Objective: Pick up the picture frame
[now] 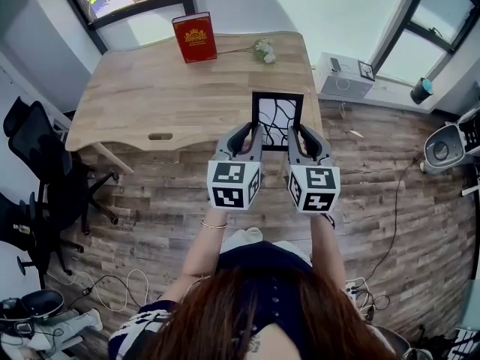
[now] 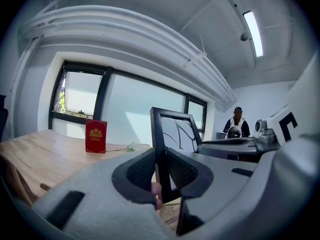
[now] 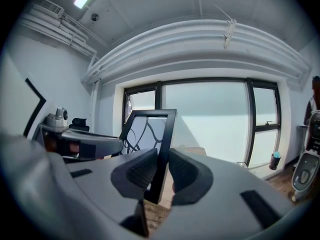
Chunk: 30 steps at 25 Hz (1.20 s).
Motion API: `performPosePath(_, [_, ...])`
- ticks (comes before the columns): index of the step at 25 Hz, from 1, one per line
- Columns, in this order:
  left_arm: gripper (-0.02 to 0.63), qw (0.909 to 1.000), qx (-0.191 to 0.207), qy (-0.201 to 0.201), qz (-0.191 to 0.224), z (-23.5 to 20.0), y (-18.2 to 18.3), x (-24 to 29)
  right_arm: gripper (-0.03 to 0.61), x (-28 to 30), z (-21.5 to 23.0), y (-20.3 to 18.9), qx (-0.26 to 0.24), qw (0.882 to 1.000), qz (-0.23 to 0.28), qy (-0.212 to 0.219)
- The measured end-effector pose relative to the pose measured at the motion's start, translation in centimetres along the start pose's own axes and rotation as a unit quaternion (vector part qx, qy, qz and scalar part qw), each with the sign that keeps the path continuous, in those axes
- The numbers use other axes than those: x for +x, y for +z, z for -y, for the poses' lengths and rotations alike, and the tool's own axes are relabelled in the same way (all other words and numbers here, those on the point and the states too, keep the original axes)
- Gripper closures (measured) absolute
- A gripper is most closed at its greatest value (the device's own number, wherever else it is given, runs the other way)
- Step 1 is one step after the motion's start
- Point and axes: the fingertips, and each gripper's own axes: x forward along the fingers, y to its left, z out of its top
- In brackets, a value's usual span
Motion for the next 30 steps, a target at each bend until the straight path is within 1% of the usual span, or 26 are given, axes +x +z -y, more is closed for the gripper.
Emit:
performPosePath(14, [0.529, 0.9996, 0.009, 0.007, 0.025, 6.2, 2.6, -3.4, 0.505, -6.7, 2.1, 2.6, -0.009, 0.999, 0.032, 0.008])
performPosePath(30, [0.529, 0.9989, 0.017, 0.009, 0.042, 11.9, 3.7, -6.7, 0.505, -13.1, 3.7, 3.7, -0.009, 0.998, 0.057, 0.014])
